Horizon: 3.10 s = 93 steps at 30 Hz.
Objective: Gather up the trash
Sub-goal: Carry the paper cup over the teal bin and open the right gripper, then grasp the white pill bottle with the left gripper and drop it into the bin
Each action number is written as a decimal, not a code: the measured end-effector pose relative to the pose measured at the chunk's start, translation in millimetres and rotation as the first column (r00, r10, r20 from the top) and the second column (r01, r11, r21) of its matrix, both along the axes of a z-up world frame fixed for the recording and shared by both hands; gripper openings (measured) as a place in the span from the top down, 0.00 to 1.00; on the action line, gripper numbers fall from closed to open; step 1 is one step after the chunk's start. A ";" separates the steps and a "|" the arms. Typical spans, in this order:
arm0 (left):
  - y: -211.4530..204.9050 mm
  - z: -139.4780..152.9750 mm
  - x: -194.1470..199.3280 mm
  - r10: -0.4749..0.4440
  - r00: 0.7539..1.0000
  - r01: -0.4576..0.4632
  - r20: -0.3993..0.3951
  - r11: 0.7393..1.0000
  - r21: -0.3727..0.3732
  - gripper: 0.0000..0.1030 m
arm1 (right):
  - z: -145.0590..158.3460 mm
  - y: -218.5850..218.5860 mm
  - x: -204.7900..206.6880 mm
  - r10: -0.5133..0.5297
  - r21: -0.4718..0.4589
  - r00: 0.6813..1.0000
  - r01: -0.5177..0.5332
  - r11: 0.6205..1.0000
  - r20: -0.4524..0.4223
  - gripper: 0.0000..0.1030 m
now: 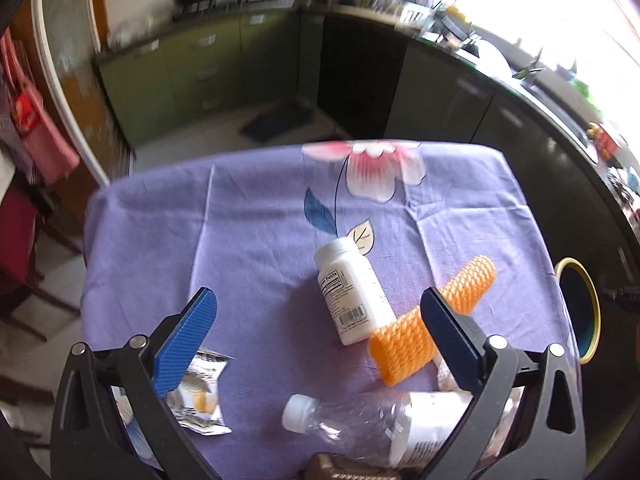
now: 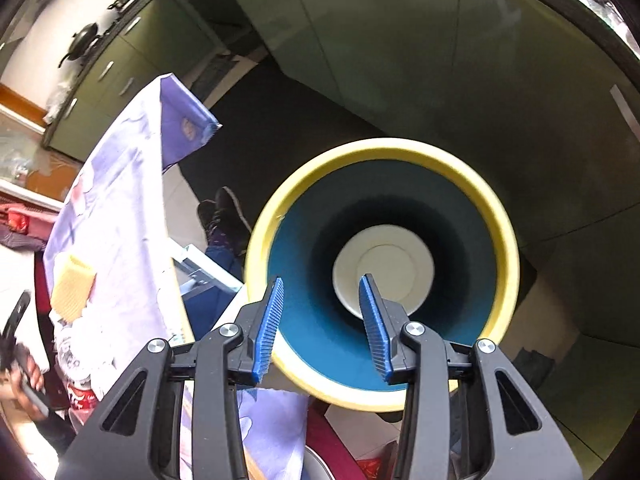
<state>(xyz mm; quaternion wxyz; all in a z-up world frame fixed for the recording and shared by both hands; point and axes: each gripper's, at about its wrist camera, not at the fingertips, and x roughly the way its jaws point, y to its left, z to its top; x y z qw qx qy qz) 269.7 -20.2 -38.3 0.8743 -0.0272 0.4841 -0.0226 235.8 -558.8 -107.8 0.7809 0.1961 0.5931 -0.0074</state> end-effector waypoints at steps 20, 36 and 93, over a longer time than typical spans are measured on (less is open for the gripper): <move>-12.9 -86.7 56.9 0.098 0.882 -0.139 -0.460 0.989 -0.057 0.45 | -6.5 31.1 -12.4 0.123 0.073 0.990 -0.128 0.989 0.072 0.59; -10.7 -50.0 57.8 0.051 0.920 -0.075 -0.390 0.996 -0.046 0.57 | -4.6 32.2 -17.7 0.130 0.085 0.986 -0.139 0.987 0.106 0.59; -241.5 57.0 -48.0 -0.639 0.769 0.601 -0.008 0.728 -0.330 0.33 | 9.1 16.0 -155.1 0.147 0.079 0.949 -0.175 0.981 0.278 0.51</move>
